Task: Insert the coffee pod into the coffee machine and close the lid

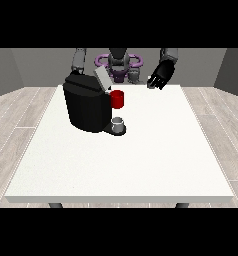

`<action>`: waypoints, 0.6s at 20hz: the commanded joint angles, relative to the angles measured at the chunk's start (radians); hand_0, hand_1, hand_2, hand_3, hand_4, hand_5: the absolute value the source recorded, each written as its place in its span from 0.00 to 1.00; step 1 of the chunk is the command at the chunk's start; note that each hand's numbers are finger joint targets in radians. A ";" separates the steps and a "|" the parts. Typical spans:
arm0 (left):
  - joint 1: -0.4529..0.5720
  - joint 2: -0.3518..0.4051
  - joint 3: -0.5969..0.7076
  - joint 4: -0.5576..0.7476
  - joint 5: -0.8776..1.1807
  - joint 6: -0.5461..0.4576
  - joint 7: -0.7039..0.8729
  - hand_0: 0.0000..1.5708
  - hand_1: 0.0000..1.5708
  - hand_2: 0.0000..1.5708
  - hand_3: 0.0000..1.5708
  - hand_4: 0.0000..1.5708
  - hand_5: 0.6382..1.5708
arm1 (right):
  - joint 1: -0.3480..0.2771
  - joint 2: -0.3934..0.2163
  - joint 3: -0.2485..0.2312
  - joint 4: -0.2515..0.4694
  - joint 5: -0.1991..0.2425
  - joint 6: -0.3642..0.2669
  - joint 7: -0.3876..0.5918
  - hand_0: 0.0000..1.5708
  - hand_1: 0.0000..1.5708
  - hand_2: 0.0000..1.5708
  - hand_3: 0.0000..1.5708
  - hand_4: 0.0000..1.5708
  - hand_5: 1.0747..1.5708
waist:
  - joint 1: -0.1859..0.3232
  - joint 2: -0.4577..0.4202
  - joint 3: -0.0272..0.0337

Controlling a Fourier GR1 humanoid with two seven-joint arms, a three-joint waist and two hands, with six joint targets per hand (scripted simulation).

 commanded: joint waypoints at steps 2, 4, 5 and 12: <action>-0.079 -0.067 -0.009 -0.037 -0.003 -0.059 0.096 0.85 0.85 0.87 0.86 0.36 1.00 | -0.059 0.017 0.001 0.006 0.011 -0.022 0.058 0.00 0.00 0.00 0.00 0.00 1.00 | -0.004 -0.043 -0.0003; -0.096 -0.041 0.010 -0.037 -0.004 -0.063 0.092 0.85 0.85 0.87 0.86 0.36 1.00 | 0.002 -0.011 0.003 -0.009 -0.014 0.042 -0.023 0.00 0.00 0.00 0.00 0.00 1.00 | -0.043 -0.028 -0.0002; -0.126 -0.019 0.039 -0.025 0.003 -0.033 0.071 0.85 0.85 0.87 0.86 0.36 1.00 | -0.017 0.003 0.007 -0.025 -0.020 0.040 -0.026 0.00 0.00 0.00 0.00 0.00 1.00 | -0.071 0.025 -0.0004; -0.261 -0.065 0.117 -0.022 0.069 -0.109 0.219 0.76 0.76 0.79 0.80 0.31 1.00 | -0.086 0.000 -0.028 -0.026 -0.032 0.017 -0.037 0.00 0.00 0.00 0.00 0.00 1.00 | -0.074 0.034 -0.0001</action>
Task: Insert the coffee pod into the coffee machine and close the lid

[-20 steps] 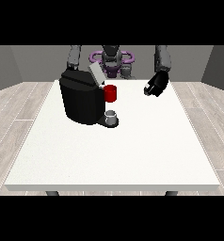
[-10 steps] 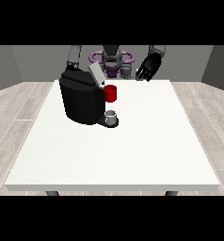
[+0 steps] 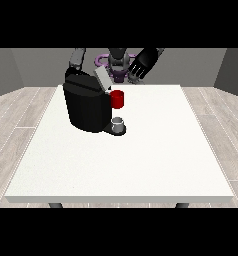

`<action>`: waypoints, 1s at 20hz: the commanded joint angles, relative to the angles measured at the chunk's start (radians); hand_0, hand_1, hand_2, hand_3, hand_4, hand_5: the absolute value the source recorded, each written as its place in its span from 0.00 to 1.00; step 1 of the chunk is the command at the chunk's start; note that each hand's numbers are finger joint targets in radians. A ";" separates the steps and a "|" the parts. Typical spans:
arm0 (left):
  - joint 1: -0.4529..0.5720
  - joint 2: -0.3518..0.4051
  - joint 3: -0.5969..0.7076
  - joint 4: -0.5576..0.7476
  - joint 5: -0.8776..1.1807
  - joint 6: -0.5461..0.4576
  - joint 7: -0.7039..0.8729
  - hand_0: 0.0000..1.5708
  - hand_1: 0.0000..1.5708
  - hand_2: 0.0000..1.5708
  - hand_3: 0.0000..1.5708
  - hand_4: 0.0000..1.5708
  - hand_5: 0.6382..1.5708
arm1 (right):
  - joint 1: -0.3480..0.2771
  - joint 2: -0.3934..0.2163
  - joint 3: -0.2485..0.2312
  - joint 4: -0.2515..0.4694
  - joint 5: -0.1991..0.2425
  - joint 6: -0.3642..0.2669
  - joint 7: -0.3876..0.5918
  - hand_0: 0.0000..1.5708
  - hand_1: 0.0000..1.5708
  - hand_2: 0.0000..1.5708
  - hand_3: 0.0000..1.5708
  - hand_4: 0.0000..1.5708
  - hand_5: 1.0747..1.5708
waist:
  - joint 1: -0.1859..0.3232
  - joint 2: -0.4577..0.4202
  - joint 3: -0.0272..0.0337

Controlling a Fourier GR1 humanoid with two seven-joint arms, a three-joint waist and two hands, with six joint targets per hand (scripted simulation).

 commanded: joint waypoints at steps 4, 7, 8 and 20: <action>-0.114 0.077 0.080 0.048 0.019 0.002 0.018 0.77 0.77 0.81 0.80 0.30 1.00 | -0.072 -0.009 0.010 -0.104 -0.010 0.024 0.037 0.00 0.00 0.00 0.00 0.00 1.00 | -0.099 0.088 -0.0005; -0.145 0.116 0.076 0.070 -0.011 0.007 0.039 0.77 0.77 0.81 0.80 0.31 1.00 | -0.069 -0.019 0.030 -0.145 0.008 0.031 0.077 0.00 0.00 0.00 0.00 0.00 1.00 | -0.138 0.098 -0.0004; -0.170 0.122 0.073 0.052 -0.008 -0.007 0.020 0.78 0.78 0.81 0.80 0.31 1.00 | -0.074 -0.013 0.008 -0.104 0.016 -0.004 0.018 0.00 0.00 0.00 0.00 0.00 1.00 | -0.106 0.140 -0.0001; -0.200 0.076 0.055 0.077 -0.031 0.017 0.025 0.76 0.76 0.80 0.78 0.29 1.00 | -0.131 -0.040 -0.048 -0.117 -0.011 -0.005 0.073 0.00 0.00 0.00 0.00 0.09 1.00 | -0.101 0.176 0.0001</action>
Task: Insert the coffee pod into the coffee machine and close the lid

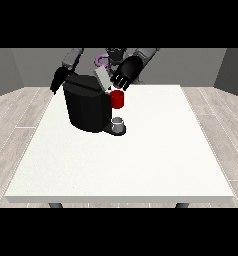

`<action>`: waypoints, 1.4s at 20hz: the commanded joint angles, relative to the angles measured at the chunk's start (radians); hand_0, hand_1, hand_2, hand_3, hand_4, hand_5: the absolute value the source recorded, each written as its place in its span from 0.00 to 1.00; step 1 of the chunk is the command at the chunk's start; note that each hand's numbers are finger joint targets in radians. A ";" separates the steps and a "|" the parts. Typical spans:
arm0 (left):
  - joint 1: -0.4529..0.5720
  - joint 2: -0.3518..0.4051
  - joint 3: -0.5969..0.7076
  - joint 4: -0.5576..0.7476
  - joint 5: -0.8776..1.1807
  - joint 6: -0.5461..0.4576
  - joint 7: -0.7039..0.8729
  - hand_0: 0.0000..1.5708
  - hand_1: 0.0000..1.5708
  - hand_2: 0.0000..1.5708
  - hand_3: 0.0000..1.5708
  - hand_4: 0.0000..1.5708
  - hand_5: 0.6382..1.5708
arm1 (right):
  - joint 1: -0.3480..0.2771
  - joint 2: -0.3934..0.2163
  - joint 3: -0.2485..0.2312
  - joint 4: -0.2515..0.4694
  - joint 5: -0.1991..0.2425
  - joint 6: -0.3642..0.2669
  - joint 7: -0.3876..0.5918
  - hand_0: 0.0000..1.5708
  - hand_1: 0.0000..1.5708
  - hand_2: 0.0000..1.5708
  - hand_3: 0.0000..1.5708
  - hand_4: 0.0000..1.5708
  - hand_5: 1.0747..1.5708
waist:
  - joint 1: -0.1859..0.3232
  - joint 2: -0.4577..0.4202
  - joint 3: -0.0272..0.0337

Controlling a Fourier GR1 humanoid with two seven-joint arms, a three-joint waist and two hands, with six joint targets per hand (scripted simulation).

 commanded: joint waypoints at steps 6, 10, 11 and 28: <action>-0.030 0.008 -0.008 0.004 -0.010 -0.019 -0.033 0.79 0.79 0.82 0.78 0.27 1.00 | -0.016 -0.019 -0.046 0.047 -0.009 -0.016 -0.047 0.00 0.00 0.00 0.00 0.00 1.00 | 0.036 0.048 0.0003; -0.008 -0.040 -0.017 0.009 -0.021 0.022 -0.016 0.76 0.76 0.79 0.77 0.28 1.00 | -0.028 -0.034 -0.066 0.056 -0.026 -0.004 -0.044 0.00 0.00 0.00 0.00 0.10 1.00 | 0.036 0.046 0.0003; -0.006 -0.041 -0.012 0.023 -0.018 0.021 -0.018 0.76 0.76 0.78 0.76 0.28 1.00 | 0.002 0.002 -0.036 0.040 -0.016 -0.017 -0.048 0.00 0.00 0.00 0.00 0.08 1.00 | 0.018 0.040 0.0002; -0.072 0.013 0.002 0.041 -0.037 0.032 -0.065 0.77 0.77 0.78 0.75 0.23 1.00 | -0.059 -0.037 -0.061 0.037 -0.030 0.004 -0.012 0.00 0.00 0.00 0.00 0.00 1.00 | 0.008 0.061 0.0000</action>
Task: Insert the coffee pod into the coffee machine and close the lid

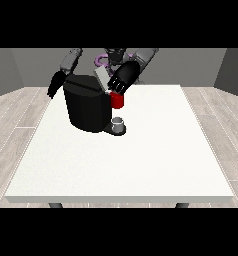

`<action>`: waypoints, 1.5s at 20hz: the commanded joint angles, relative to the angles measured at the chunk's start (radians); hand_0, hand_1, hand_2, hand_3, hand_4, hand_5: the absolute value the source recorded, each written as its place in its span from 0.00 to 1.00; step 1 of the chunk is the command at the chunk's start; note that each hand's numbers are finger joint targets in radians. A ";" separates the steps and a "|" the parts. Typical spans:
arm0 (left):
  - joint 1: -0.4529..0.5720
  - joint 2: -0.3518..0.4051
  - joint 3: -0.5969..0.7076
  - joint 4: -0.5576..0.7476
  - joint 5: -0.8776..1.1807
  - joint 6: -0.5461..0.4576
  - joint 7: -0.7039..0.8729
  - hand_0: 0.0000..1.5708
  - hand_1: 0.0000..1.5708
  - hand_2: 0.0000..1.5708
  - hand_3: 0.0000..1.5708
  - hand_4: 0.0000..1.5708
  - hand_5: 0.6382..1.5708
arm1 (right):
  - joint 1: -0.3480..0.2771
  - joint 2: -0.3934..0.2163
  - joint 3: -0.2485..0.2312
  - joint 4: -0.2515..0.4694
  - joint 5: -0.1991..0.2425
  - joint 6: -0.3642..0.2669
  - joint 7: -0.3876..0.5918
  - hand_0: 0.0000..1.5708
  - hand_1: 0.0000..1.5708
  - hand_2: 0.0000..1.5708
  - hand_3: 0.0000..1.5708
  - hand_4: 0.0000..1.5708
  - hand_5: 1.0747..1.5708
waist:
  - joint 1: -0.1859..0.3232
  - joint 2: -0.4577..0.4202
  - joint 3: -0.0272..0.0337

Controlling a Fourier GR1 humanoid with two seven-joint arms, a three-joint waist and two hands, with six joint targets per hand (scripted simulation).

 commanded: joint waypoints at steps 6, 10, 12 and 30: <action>-0.019 0.018 -0.048 -0.011 -0.070 0.041 -0.011 0.77 0.77 0.78 0.72 0.00 1.00 | -0.030 -0.015 -0.018 0.015 -0.011 0.007 -0.004 0.00 0.00 0.00 0.00 0.00 1.00 | 0.001 0.012 0.0006; -0.008 0.092 -0.052 0.003 -0.104 0.091 -0.101 0.75 0.75 0.76 0.68 0.00 1.00 | -0.028 0.015 0.015 -0.038 0.017 -0.027 0.012 0.00 0.00 0.00 0.00 0.00 1.00 | -0.024 0.065 0.0001; -0.032 0.077 -0.042 0.025 -0.099 0.061 -0.049 0.74 0.74 0.75 0.67 0.00 1.00 | -0.034 0.010 0.022 -0.034 0.018 -0.015 0.031 0.00 0.00 0.00 0.00 0.00 1.00 | -0.035 0.035 0.0002; -0.019 0.032 -0.034 -0.003 -0.106 0.152 -0.127 0.81 0.81 0.79 0.62 0.00 1.00 | -0.051 -0.014 -0.018 0.008 0.012 -0.025 0.002 0.00 0.00 0.00 0.00 0.07 1.00 | -0.007 0.066 0.0007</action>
